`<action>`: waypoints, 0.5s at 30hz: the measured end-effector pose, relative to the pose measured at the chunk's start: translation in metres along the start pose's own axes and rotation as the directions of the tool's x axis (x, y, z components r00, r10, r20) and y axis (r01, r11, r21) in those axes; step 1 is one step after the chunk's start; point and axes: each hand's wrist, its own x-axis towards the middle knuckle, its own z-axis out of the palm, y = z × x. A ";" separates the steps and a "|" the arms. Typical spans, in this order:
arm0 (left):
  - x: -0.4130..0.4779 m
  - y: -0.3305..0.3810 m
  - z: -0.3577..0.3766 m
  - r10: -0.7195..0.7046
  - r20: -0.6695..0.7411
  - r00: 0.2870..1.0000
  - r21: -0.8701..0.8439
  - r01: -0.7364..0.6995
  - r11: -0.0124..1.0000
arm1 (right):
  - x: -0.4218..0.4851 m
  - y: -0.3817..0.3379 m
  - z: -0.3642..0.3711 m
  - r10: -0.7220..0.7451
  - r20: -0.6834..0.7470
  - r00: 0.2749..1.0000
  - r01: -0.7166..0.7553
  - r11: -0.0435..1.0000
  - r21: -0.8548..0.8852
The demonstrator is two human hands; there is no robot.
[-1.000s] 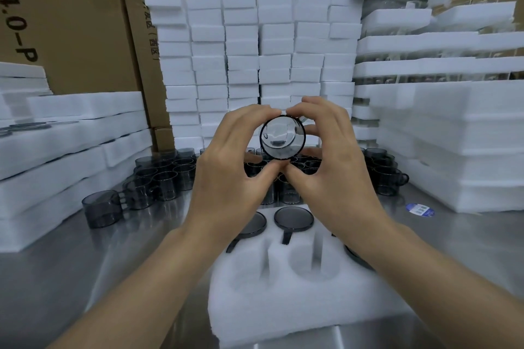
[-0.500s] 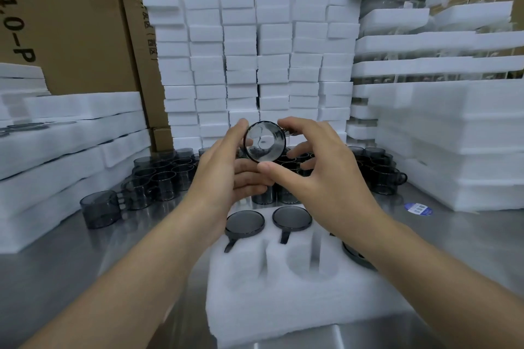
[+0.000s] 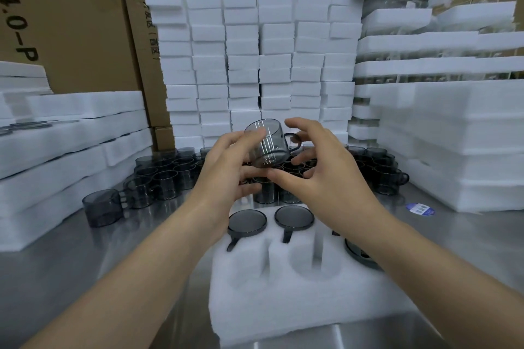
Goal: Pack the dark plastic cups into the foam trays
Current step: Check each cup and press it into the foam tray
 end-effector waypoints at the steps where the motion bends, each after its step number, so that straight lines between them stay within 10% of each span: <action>1: 0.000 0.000 0.000 0.016 0.008 1.000 0.007 -0.016 1.000 | 0.000 0.000 0.000 0.000 0.007 1.000 0.000 1.000 0.001; 8: 0.001 -0.003 0.001 -0.007 0.108 0.994 -0.080 0.016 0.997 | 0.000 -0.005 -0.002 0.008 -0.022 1.000 -0.007 0.998 0.056; 15: 0.002 -0.003 0.000 -0.062 -0.091 0.994 -0.078 0.055 0.995 | -0.002 -0.010 -0.004 -0.073 -0.081 0.994 0.073 0.997 0.003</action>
